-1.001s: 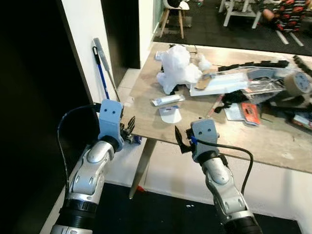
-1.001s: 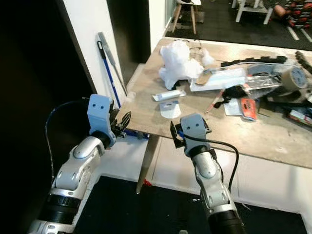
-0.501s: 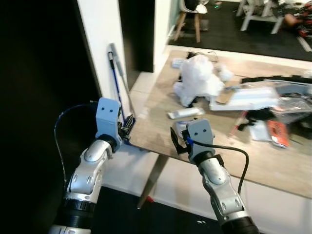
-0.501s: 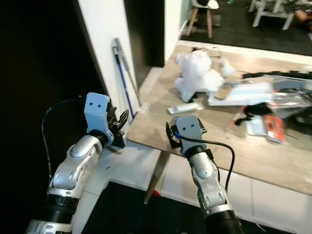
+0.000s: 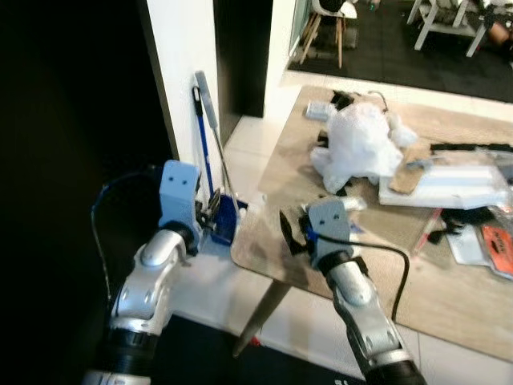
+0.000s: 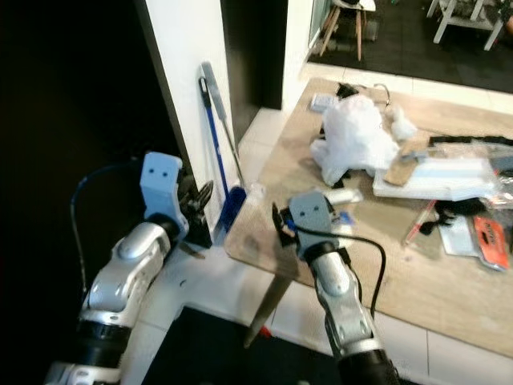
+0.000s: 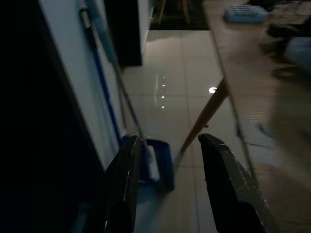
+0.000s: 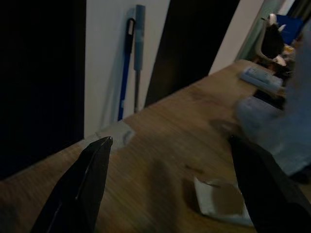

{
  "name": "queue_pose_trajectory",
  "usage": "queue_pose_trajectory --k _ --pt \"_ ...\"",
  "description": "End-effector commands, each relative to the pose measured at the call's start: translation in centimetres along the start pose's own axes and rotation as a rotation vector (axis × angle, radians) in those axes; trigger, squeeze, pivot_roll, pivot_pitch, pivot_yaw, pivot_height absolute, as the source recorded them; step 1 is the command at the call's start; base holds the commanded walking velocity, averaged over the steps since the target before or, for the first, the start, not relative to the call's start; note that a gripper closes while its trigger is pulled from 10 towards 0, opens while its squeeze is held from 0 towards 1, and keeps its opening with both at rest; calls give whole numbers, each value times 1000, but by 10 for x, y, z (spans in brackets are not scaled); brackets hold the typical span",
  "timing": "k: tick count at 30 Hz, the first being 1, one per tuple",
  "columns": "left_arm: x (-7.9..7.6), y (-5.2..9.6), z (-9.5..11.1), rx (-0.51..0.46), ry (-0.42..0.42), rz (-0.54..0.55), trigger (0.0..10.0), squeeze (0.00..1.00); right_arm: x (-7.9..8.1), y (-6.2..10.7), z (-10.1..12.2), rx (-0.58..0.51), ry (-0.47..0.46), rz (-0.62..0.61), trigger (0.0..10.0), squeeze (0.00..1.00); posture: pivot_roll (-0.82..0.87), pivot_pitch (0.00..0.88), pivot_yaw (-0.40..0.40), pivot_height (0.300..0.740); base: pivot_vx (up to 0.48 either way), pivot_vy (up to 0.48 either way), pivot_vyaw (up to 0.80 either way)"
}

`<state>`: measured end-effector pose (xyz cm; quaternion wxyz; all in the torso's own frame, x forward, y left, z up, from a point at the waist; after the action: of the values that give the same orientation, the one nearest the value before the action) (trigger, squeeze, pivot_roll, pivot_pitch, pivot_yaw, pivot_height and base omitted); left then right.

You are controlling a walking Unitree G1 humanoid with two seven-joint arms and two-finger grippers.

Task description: Picking trash to rubbish bin

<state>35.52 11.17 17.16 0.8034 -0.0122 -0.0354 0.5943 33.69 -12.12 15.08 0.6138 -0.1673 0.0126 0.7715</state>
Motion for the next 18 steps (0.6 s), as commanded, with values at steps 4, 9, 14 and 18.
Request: queue_pose_trajectory --k 4,9,14,18 --pt "-7 6 -2 -7 12 -101 10000 0 -1 4 4 -15 84 16 10000 0 -41 136 51 740 0 0 0" --pt "-5 12 2 -40 -8 -184 10000 0 -7 6 8 -18 96 26 10000 1000 -44 143 50 740 0 0 0" --pt "-3 24 3 -46 -66 -314 10000 0 -8 10 24 -37 179 121 10000 1000 -46 148 51 740 0 0 0" --pt "-7 29 4 -48 -52 -373 10000 0 -6 13 28 -4 243 195 10000 1000 -53 152 52 740 0 0 0"
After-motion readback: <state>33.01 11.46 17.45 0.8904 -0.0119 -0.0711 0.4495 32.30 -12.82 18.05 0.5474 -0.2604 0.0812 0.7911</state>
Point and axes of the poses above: a point about 5 cm out from each wrist's last joint towards the gripper, its own y axis pointing back from the gripper into the wrist, its own z axis along the axis of the wrist's last joint, x = y × z, the point moved 3 cm from there along -y, pointing out of the wrist towards the gripper, and after that the axes turned 1 degree about -y, right-handed, at the moved point
